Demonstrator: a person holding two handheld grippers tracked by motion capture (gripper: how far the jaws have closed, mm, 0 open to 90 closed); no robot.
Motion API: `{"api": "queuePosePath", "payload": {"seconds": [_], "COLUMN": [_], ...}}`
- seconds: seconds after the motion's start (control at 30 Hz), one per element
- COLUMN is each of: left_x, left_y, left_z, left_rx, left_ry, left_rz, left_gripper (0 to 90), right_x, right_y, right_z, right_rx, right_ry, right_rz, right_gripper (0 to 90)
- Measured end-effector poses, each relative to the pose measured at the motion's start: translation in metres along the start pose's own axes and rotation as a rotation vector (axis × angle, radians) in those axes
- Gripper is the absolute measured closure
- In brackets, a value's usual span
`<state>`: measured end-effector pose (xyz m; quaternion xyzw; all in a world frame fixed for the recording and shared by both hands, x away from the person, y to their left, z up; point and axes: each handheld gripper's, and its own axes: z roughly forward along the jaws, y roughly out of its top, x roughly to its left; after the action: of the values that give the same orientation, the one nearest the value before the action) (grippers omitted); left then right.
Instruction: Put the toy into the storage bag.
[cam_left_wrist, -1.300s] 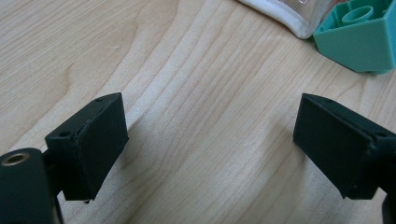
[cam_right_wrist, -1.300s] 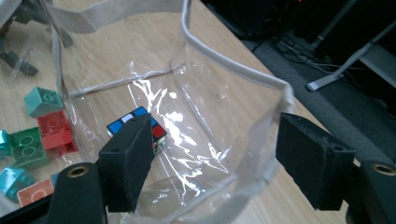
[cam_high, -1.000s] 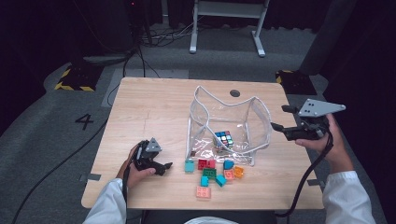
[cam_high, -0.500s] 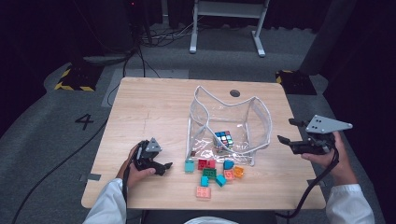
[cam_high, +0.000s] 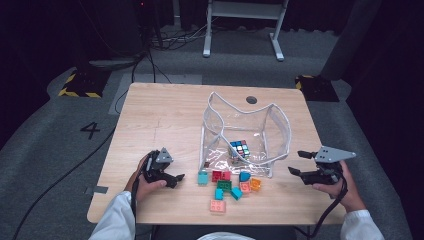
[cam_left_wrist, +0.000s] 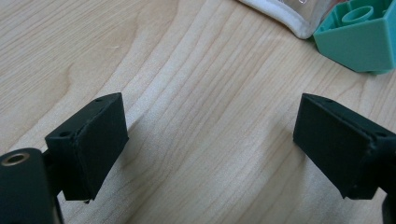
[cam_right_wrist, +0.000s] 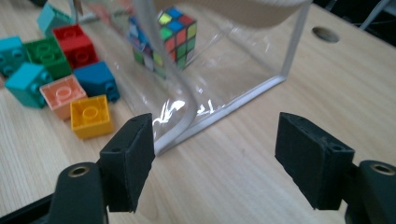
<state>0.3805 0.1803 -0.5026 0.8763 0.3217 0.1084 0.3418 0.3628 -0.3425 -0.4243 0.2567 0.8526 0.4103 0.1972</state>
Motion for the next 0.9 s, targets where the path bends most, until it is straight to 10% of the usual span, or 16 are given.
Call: {"api": "queuePosePath", "payload": {"seconds": [0.4,0.9], "left_x": [0.0,0.0], "left_y": [0.0,0.0], "left_z": [0.0,0.0], "left_rx": [-0.002,-0.001], "left_ry": [0.001,0.0], "left_rz": [0.001,0.0], "left_gripper": [10.1,10.1], "right_x": [0.027,0.064], "right_y": [-0.033,-0.032], "right_z": [0.036,0.06], "right_rx": [0.048,0.056], "right_ry": [0.103,0.226], "right_rz": [0.023,-0.037], "right_gripper": [33.1,39.3]}}
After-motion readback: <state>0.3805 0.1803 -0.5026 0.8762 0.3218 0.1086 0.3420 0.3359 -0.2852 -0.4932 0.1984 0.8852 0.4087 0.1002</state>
